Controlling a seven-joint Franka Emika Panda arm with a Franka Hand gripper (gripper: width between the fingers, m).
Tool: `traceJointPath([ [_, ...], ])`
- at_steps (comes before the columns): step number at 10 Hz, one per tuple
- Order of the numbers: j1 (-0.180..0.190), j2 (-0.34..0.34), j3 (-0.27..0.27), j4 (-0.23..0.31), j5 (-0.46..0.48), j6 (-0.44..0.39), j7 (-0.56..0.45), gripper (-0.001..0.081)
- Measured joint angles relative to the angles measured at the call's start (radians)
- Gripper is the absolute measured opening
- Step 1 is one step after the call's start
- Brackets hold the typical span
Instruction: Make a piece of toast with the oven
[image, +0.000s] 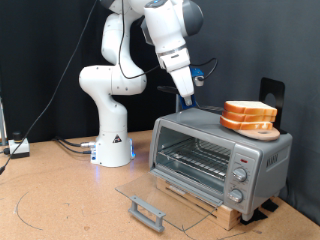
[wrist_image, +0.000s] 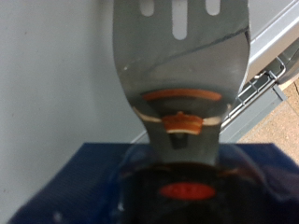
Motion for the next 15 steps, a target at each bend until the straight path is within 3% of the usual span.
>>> traceJointPath([
  [9, 0.000, 0.068, 0.106, 0.065, 0.026, 0.051, 0.100, 0.0395],
  [15, 0.001, 0.121, 0.153, 0.099, 0.071, 0.080, 0.097, 0.0395],
])
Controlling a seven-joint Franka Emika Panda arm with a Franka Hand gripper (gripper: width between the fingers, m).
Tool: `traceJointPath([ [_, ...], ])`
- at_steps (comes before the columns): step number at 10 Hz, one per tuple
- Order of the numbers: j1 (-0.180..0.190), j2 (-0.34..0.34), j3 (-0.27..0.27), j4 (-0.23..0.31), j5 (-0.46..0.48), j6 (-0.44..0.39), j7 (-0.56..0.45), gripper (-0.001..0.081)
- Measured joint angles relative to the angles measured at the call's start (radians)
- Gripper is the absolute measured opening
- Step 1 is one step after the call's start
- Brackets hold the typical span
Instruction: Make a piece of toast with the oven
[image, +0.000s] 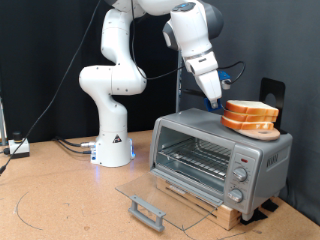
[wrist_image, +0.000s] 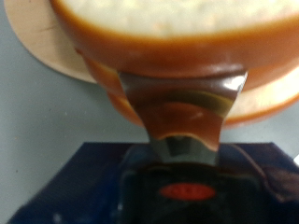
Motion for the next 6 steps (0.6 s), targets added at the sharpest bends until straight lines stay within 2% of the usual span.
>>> traceJointPath([
  [3, 0.003, 0.001, 0.002, 0.000, 0.065, 0.051, -0.047, 0.0395],
  [6, 0.005, -0.012, -0.029, -0.006, 0.120, 0.060, -0.105, 0.0395],
])
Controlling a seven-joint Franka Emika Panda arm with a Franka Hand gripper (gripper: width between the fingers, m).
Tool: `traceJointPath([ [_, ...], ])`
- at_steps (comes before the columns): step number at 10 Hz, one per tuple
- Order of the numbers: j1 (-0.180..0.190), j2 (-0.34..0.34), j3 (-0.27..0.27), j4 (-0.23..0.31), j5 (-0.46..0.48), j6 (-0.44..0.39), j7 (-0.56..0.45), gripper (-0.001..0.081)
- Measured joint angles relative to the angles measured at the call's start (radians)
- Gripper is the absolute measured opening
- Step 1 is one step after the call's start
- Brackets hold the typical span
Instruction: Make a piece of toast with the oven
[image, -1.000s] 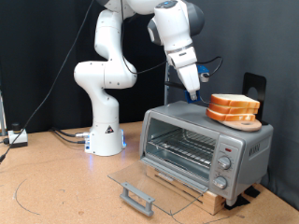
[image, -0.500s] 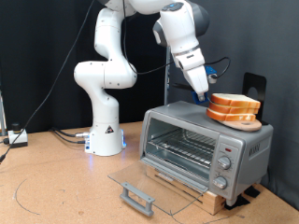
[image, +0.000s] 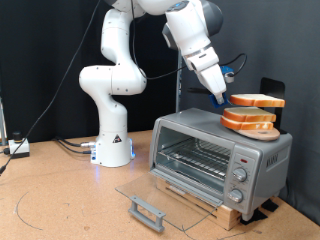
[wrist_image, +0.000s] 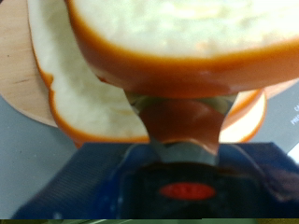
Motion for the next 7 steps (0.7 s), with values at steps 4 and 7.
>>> traceJointPath([
  [4, -0.001, -0.037, -0.082, -0.014, -0.009, -0.086, -0.031, 0.0395],
  [7, -0.011, -0.035, -0.099, -0.023, -0.034, -0.097, -0.053, 0.0395],
])
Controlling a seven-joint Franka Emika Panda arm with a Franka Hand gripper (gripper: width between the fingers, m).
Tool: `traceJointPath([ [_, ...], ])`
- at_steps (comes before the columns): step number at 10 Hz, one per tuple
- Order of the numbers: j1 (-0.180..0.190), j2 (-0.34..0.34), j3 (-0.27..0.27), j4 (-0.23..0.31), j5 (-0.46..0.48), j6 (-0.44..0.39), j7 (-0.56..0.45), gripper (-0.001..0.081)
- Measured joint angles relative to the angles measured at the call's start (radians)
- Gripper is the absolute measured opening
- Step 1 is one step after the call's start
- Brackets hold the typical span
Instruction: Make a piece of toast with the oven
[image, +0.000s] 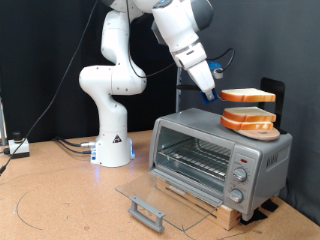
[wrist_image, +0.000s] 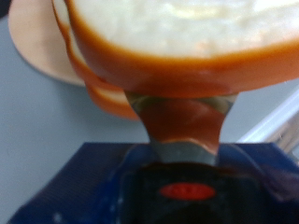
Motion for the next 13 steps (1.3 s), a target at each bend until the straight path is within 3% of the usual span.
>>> traceJointPath([
  [5, -0.059, 0.001, -0.183, -0.008, -0.079, -0.138, -0.180, 0.0395],
  [8, -0.067, 0.001, -0.200, -0.010, -0.089, -0.164, -0.202, 0.0395],
  [13, -0.122, 0.002, -0.354, -0.015, -0.191, -0.261, -0.359, 0.0395],
])
